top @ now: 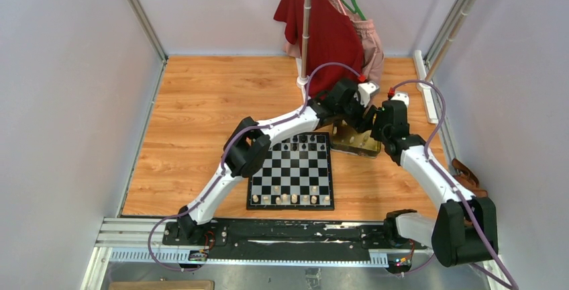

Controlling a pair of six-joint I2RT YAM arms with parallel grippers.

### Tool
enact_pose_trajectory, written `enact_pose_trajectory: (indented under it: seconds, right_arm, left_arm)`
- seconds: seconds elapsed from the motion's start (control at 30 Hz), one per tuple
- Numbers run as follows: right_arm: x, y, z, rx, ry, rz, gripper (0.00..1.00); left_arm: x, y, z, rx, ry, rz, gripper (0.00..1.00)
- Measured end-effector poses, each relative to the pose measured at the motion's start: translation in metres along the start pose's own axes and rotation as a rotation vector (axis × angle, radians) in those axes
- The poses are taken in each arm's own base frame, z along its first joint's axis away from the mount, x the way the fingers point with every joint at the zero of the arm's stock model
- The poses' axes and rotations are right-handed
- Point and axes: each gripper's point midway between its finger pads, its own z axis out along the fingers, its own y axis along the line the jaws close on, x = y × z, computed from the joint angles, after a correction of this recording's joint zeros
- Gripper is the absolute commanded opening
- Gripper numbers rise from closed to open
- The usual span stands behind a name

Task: Set up the chess pieces on the board
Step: Pick up the chess piece from the storage box.

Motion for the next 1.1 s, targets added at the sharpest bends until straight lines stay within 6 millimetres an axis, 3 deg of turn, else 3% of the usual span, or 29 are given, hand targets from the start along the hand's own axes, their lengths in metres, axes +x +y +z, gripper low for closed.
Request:
enact_pose_trajectory:
  seconds: [0.07, 0.33, 0.93, 1.1]
  right_arm:
    - [-0.003, 0.004, -0.003, -0.022, -0.011, -0.001, 0.29]
    - [-0.012, 0.009, -0.012, -0.057, -0.044, 0.006, 0.29]
    - [-0.015, 0.013, -0.016, -0.085, -0.057, 0.009, 0.29]
    - [-0.015, 0.014, -0.017, -0.090, -0.056, 0.009, 0.29]
  left_arm:
    - [0.009, 0.005, 0.006, -0.013, 0.015, -0.006, 0.61]
    - [0.056, 0.015, 0.026, -0.062, 0.121, -0.014, 0.61]
    - [0.057, 0.025, 0.029, -0.116, 0.121, -0.008, 0.59]
    - [0.067, 0.029, 0.024, -0.137, 0.146, 0.011, 0.57]
